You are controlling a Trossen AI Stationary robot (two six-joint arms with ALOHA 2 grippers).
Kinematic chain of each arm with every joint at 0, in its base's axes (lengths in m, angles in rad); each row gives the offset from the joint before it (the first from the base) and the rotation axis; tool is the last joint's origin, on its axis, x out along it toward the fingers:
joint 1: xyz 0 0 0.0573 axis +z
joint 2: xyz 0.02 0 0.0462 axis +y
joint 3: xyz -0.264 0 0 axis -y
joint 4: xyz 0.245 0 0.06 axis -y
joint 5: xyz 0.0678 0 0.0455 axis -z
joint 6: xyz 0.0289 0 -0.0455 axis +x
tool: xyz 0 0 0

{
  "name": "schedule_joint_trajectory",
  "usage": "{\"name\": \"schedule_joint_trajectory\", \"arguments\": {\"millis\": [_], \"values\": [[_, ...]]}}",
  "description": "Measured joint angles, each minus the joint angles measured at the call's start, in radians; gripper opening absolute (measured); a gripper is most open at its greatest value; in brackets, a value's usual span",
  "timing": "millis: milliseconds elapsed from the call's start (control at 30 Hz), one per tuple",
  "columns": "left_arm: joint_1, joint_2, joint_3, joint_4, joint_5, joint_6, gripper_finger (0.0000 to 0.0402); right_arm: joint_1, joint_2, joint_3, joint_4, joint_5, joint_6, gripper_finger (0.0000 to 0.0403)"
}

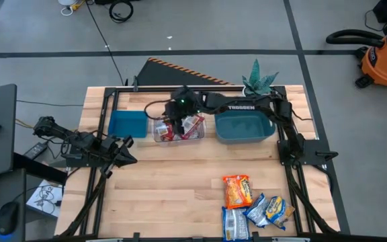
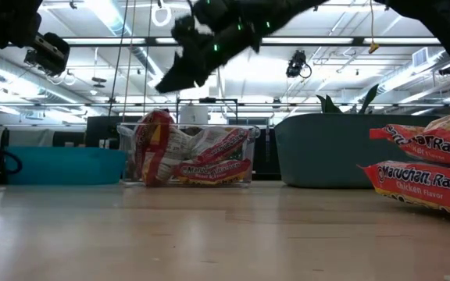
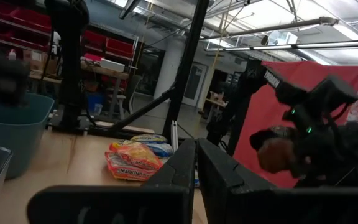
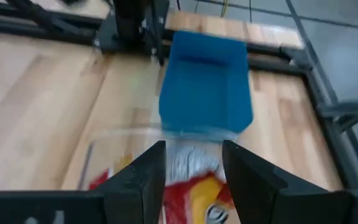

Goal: Sort Maruchan noodles
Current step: Put the red noodle pack into the transparent bin, then put the orange noodle pack into the green bin

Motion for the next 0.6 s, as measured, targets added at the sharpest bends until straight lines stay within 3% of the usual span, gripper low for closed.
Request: {"name": "schedule_joint_trajectory", "arguments": {"millis": [167, 367, 600], "values": [[0.0, 0.0, 0.0, 0.0, 0.0, 0.0, 0.0023, -0.022, 0.0, -0.152, 0.142, 0.001, 0.038, 0.016], [0.0, 0.0, 0.0, 0.0, 0.0, -0.001, 0.0023, -0.034, -0.026, -0.148, 0.012, 0.002, 0.007, 0.0159], [0.0, 0.0, 0.0, 0.001, 0.0, 0.0, 0.0023, -0.017, -0.205, -0.116, -0.127, 0.031, -0.017, 0.0159]]}}
